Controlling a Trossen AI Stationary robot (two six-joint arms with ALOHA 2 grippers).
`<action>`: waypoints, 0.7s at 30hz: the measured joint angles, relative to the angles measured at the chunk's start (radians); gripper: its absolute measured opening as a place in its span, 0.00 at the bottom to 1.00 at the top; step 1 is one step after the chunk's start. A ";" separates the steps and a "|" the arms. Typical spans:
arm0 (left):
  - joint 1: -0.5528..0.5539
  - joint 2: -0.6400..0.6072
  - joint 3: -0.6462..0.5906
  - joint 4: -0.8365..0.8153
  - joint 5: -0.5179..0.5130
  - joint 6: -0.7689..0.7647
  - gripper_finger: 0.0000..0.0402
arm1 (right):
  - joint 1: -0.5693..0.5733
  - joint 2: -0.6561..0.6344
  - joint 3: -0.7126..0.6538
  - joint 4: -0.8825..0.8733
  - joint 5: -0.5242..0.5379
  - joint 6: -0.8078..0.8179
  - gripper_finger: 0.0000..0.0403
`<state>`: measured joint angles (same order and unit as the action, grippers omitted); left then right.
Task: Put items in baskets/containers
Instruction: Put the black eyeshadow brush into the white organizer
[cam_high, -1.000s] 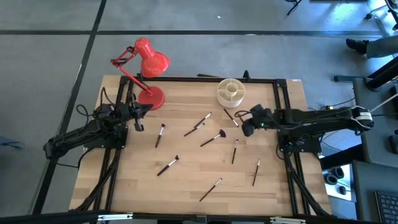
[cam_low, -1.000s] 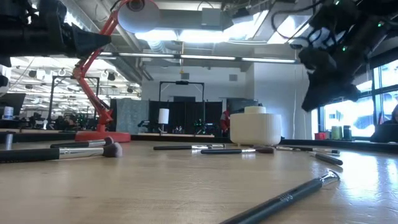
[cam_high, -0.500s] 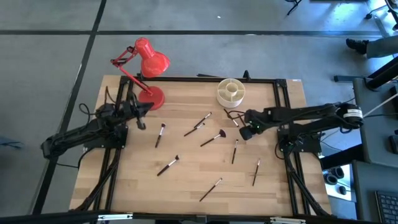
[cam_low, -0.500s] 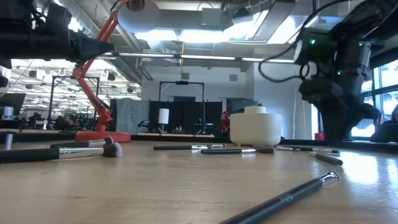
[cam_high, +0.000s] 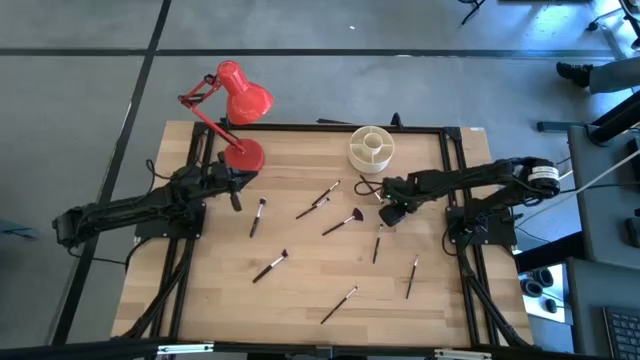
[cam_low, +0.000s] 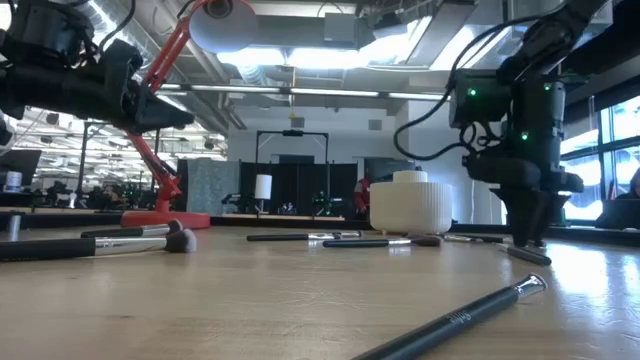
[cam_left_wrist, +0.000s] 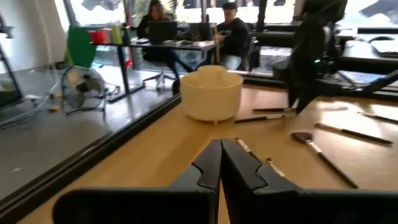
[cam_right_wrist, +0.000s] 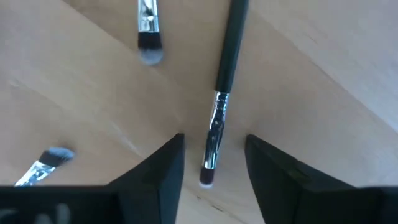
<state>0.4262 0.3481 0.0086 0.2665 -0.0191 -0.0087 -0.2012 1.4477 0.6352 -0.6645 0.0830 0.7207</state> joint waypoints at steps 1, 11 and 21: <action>-0.003 0.005 0.000 0.000 -0.018 0.002 0.01 | 0.000 0.014 0.016 -0.012 -0.004 -0.014 0.36; -0.007 0.012 0.000 0.000 -0.062 0.014 0.01 | -0.001 0.054 0.166 -0.190 -0.002 -0.120 0.03; -0.007 0.012 0.000 -0.009 -0.063 0.014 0.01 | 0.000 0.052 0.389 -0.559 0.090 -0.195 0.01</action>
<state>0.4194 0.3603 0.0086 0.2578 -0.0818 0.0052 -0.2008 1.4998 1.0247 -1.2234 0.1733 0.5256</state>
